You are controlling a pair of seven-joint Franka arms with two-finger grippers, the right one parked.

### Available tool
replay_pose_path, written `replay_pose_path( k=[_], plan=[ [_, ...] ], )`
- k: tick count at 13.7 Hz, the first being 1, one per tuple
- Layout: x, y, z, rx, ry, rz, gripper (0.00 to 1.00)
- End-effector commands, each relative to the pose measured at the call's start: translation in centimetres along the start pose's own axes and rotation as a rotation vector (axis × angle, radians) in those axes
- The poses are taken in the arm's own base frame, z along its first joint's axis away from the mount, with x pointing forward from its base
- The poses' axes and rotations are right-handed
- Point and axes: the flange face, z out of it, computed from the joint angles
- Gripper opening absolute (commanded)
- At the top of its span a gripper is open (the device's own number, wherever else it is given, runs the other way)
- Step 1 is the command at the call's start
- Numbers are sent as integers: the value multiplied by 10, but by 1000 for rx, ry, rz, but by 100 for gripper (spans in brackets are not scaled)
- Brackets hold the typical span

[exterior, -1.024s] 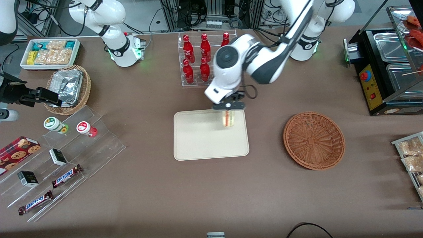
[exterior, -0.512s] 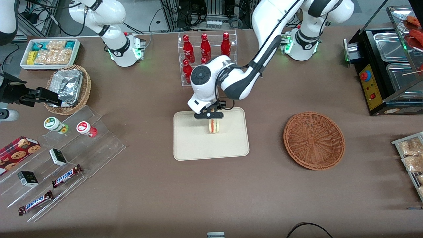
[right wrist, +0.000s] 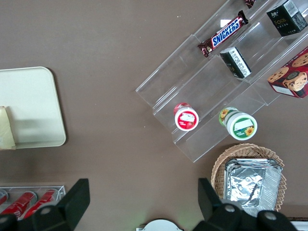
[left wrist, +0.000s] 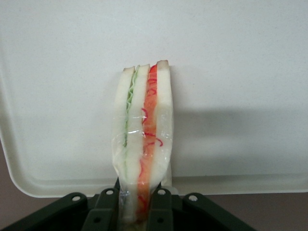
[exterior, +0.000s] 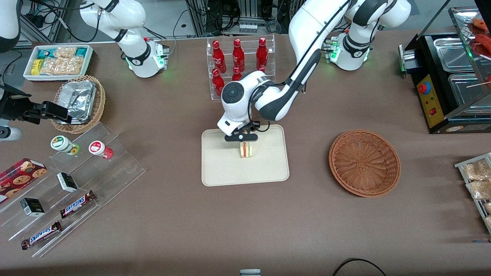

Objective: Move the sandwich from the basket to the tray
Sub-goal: 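Lower the held sandwich onto the cream tray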

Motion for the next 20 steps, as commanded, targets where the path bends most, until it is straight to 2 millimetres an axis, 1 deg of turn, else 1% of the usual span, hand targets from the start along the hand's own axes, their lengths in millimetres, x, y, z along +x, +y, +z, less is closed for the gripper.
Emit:
replay_pose_path(
  k=[1, 4, 7, 8, 9, 10, 11, 13, 14, 15, 17, 19, 20],
  plan=[
    [5, 6, -1, 0, 29, -7, 4],
    [15, 6, -1, -7, 36, -15, 4],
    [20, 7, 13, 19, 53, -1, 4],
    [20, 7, 13, 20, 54, -3, 7],
    [20, 7, 13, 20, 54, 0, 32],
    [20, 7, 13, 20, 54, 4, 82],
    [20, 7, 12, 18, 54, 0, 100],
    [21, 6, 3, 9, 61, -8, 100],
    [21, 6, -7, 3, 66, -16, 100],
    [21, 5, -25, -9, 79, -23, 100],
    [40, -25, -78, -7, 81, -81, 100],
    [34, -44, -128, 21, 78, -141, 100],
    [35, -60, -153, 42, 80, -169, 100]
  ],
)
